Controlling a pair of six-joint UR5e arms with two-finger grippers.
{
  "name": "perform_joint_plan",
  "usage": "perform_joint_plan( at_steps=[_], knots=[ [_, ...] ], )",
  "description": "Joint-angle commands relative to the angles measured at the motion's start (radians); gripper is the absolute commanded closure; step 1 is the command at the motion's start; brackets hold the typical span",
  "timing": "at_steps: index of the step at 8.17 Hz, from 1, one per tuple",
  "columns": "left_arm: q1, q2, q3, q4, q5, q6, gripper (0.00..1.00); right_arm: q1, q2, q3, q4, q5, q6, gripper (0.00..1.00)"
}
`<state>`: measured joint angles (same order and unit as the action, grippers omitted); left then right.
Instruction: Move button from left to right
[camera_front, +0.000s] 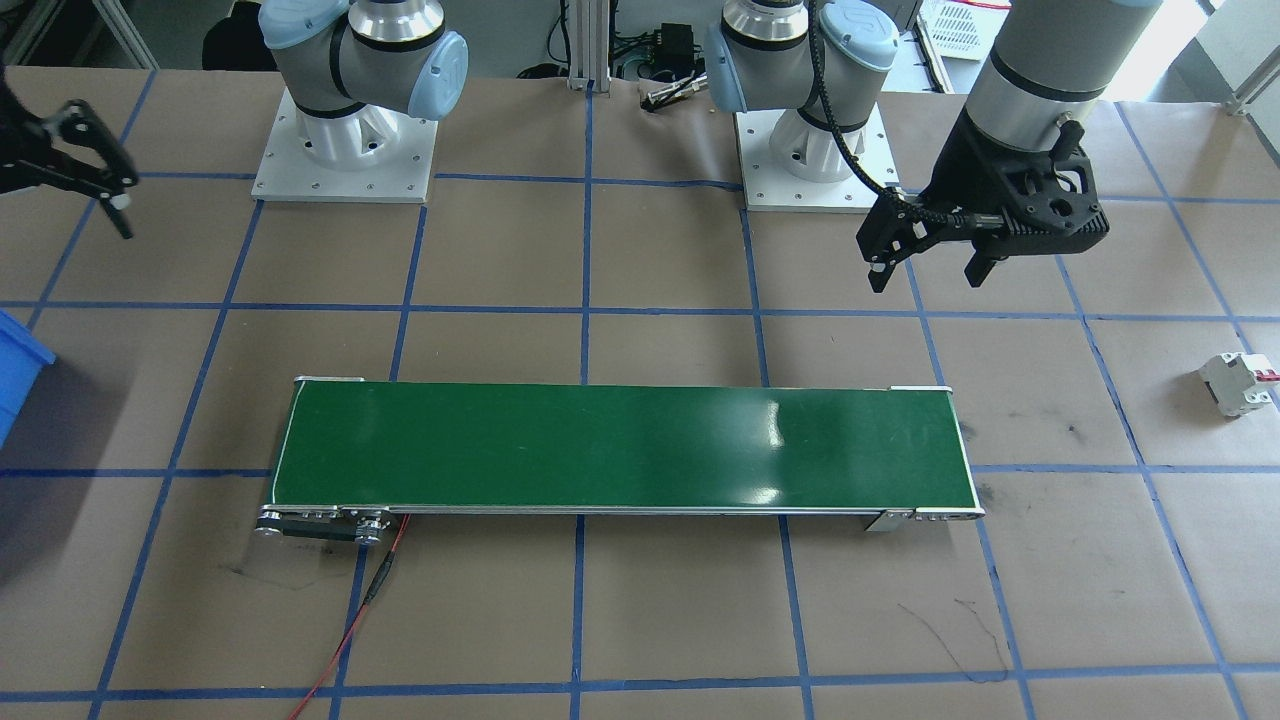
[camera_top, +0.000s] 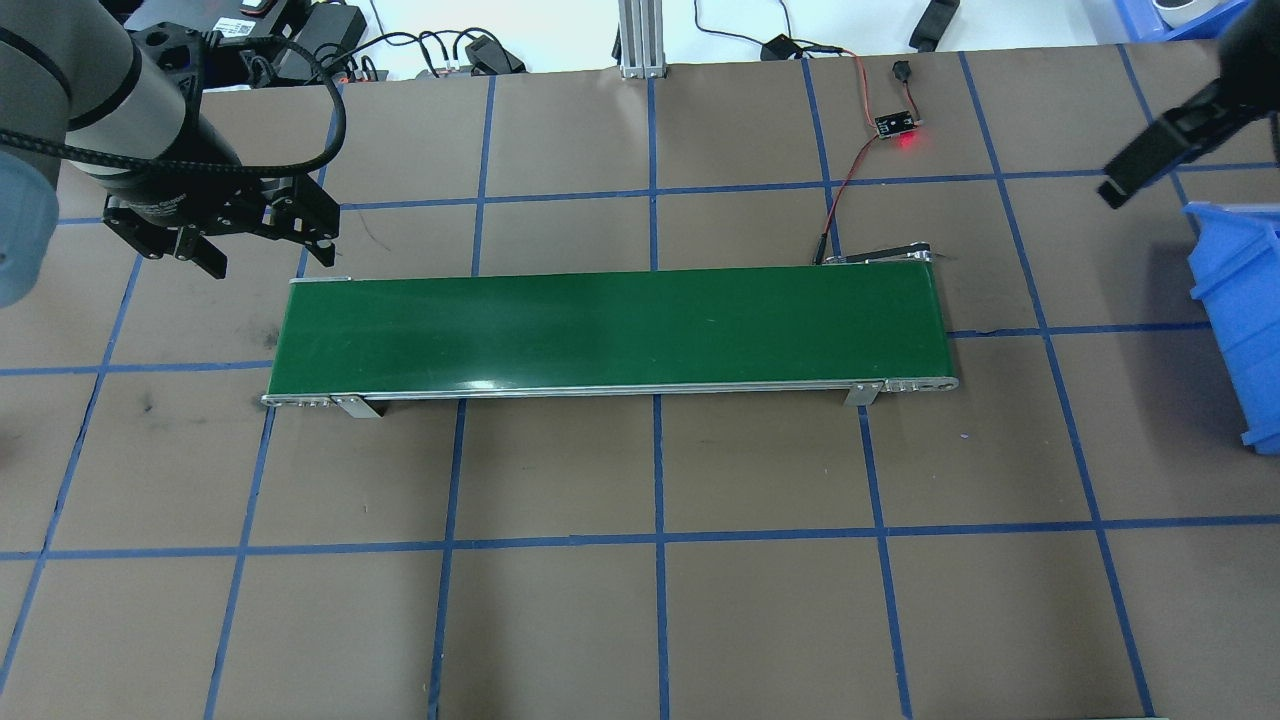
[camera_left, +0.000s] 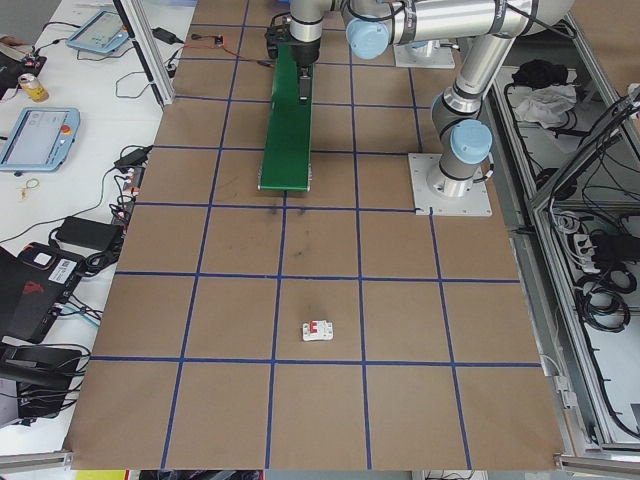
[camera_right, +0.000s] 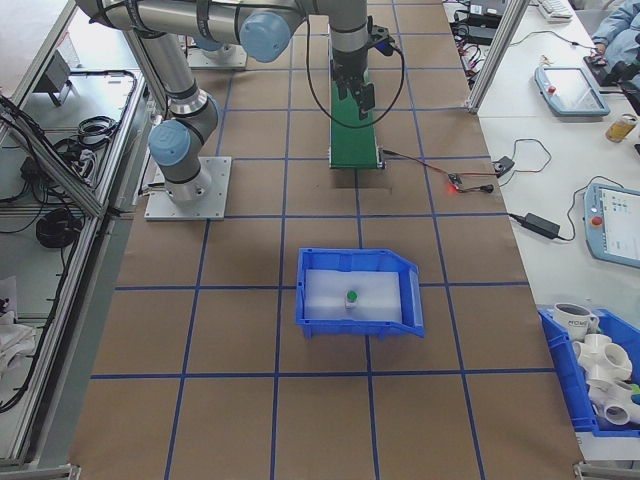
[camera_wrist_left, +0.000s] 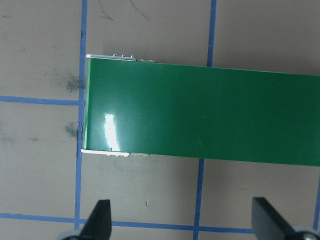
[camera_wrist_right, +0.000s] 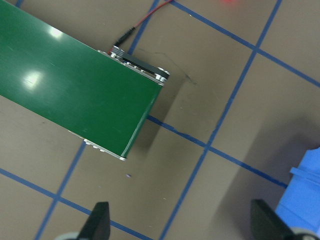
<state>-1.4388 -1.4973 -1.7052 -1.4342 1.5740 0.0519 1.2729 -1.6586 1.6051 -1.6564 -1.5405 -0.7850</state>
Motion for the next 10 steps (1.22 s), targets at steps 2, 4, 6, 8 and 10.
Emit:
perform_joint_plan(
  at_steps=[2, 4, 6, 8, 10],
  knots=[
    [0.0, 0.0, -0.001, -0.011, 0.003, 0.0, 0.0, 0.353, 0.011, -0.008, 0.012, -0.049, 0.554, 0.0],
    [0.0, -0.003, -0.004, 0.001, -0.002, -0.001, 0.0, 0.37, 0.013, -0.008, 0.013, -0.056, 0.57, 0.0],
    [-0.002, -0.014, -0.01, 0.003, 0.003, -0.017, 0.0, 0.37, 0.014, -0.008, 0.012, -0.055, 0.57, 0.0],
    [-0.002, -0.009, -0.01, 0.001, 0.0, 0.003, 0.0, 0.37, 0.014, -0.008, 0.009, -0.052, 0.57, 0.0],
    [0.0, -0.011, -0.013, -0.008, 0.001, 0.009, 0.0, 0.37, 0.014, -0.008, 0.009, -0.056, 0.57, 0.0]
  ],
)
